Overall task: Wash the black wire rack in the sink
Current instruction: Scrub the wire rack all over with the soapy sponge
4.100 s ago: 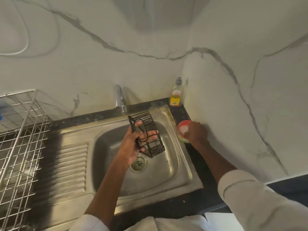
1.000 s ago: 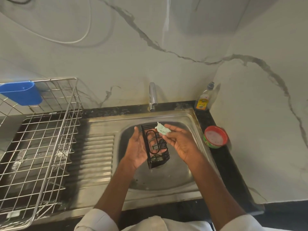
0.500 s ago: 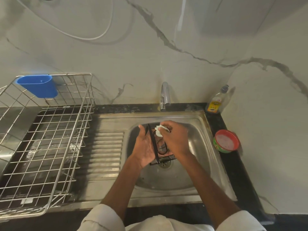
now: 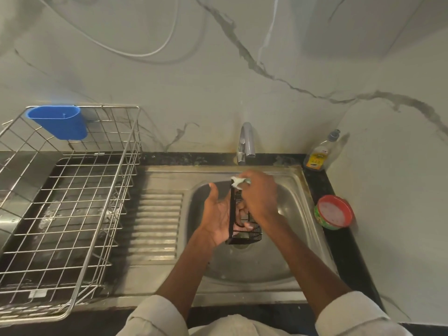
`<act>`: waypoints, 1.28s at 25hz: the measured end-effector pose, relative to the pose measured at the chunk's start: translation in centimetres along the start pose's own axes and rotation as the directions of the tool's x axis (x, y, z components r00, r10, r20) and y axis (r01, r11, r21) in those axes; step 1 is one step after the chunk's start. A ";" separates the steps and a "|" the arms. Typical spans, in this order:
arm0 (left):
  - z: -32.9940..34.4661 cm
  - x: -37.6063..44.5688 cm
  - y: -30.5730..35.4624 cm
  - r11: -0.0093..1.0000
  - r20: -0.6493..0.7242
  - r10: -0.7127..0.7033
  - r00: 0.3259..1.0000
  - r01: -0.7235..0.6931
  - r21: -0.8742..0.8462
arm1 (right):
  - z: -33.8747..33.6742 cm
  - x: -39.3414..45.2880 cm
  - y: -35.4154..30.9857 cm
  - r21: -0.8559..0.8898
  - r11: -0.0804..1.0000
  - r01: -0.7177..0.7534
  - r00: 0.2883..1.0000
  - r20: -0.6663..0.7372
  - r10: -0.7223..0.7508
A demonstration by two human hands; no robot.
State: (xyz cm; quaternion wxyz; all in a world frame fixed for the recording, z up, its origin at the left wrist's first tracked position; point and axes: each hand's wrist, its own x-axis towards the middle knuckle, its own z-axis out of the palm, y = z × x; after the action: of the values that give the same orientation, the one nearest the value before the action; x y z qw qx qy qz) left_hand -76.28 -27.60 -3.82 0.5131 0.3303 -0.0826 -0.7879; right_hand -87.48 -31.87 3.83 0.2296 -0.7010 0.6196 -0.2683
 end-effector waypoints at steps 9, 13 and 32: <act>0.3 0.2 -1.1 0.996 0.016 -0.049 0.999 0.050 -0.069 | -1.7 -0.9 -0.2 -0.163 0.982 0.094 0.976 0.210 -0.058; 0.3 0.6 -1.2 0.999 -0.032 -0.041 0.999 0.040 -0.023 | -2.8 -0.7 -1.3 -0.184 0.983 0.000 0.992 0.126 0.024; 1.4 -0.6 -0.4 0.990 -0.016 0.033 0.999 -0.035 -0.135 | -1.2 -1.8 -1.6 -0.096 0.995 0.001 0.997 0.079 0.007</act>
State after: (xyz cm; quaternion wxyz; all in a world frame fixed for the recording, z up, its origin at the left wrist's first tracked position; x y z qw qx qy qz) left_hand -77.27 -27.24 -2.64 0.5482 0.2988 -0.0314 -0.7805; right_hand -87.19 -29.84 5.62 0.2206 -0.7204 0.6232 -0.2100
